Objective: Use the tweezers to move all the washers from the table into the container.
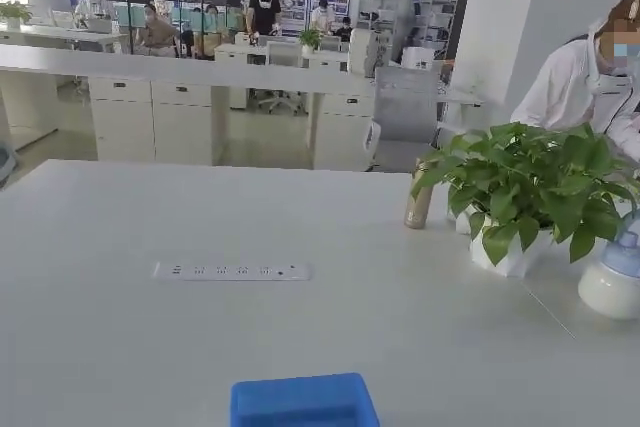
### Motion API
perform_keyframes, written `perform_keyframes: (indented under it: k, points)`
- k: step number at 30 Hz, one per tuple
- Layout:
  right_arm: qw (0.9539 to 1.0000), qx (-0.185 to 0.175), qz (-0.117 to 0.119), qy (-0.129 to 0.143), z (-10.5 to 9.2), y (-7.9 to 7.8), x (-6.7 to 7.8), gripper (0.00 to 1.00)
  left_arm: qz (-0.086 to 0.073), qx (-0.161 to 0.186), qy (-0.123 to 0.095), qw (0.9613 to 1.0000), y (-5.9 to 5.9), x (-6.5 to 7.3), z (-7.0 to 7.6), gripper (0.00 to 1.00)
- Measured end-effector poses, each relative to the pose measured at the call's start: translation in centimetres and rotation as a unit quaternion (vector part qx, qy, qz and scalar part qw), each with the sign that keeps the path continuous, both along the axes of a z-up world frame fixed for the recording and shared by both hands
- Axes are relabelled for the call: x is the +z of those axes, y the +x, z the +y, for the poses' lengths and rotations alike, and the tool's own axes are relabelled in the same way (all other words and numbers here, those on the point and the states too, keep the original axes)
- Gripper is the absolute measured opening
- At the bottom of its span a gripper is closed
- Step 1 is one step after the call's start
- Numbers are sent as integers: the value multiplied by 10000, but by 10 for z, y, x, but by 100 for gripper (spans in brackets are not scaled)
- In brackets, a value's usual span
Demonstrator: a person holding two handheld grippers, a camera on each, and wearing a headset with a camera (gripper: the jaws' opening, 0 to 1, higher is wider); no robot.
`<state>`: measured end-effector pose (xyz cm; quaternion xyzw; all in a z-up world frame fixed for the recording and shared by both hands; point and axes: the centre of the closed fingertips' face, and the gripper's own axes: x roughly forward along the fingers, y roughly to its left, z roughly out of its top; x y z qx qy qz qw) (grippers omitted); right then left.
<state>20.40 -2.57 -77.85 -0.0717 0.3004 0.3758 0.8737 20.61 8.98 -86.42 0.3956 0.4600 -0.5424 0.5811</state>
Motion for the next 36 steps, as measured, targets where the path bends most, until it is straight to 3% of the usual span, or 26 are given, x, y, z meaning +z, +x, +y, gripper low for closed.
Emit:
perform_keyframes:
  k: [5,9,14,15,17,19,20,21,22,23,24,25,26,27,29,30,32,33,34,35,36]
  points:
    - [10000,-14,16,-21,0,1,-1,26,-82,-129,138,9998,-1,0,11,0]
    - [10000,-36,36,-30,-1,2,-3,26,-93,58,128,9999,0,1,24,0]
    - [10000,-33,-27,-19,-6,5,-1,27,-132,700,-253,9971,3,7,35,9]
    - [9999,15,-79,-88,-8,6,-1,27,-204,832,-355,9957,7,10,35,12]
    - [9993,57,-201,-322,-19,13,-2,28,-352,1238,-739,9889,16,22,34,19]
    - [9992,-26,-305,-256,-29,23,3,31,-477,1707,-1255,9761,25,37,30,25]
    - [9992,-78,-374,-74,-31,27,11,34,-558,1970,-1643,9649,30,49,27,28]
    - [9992,-88,-398,41,-32,29,15,37,-593,2122,-1881,9571,33,56,26,31]
    - [9988,-105,-439,179,-36,31,21,39,-670,2382,-2281,9417,37,67,24,32]
    - [9984,-163,-466,258,-40,33,24,43,-715,2580,-2528,9297,40,76,23,35]
    - [9979,-225,-506,345,-44,36,28,45,-847,2834,-2944,9087,45,89,22,36]
    - [9974,-263,-537,405,-47,37,30,47,-950,3065,-3199,8914,50,97,24,37]
    - [9968,-318,-570,467,-50,38,33,51,-1037,3272,-3353,8774,53,104,27,40]
    - [9956,-422,-638,549,-53,40,37,53,-1258,3435,-3382,8671,55,111,34,43]
    - [9926,-604,-826,647,-60,45,46,60,-1725,3461,-3374,8582,58,122,43,49]
    - [9919,-648,-864,667,-60,46,47,63,-1865,3494,-3366,8543,59,127,46,51]
    - [9889,-796,-975,783,-64,48,53,67,-1984,3655,-3599,8351,57,139,48,56]
    - [9879,-846,-1013,815,-65,49,55,68,-1958,3792,-3841,8187,57,146,47,60]
    - [9869,-870,-1065,839,-66,50,57,70,-1894,3880,-3994,8087,55,150,46,64]
    - [9850,-909,-1168,883,-66,52,61,73,-1861,4001,-4148,7957,53,154,46,70]
    - [9839,-930,-1224,913,-66,53,63,75,-1888,4068,-4186,7897,52,155,47,74]
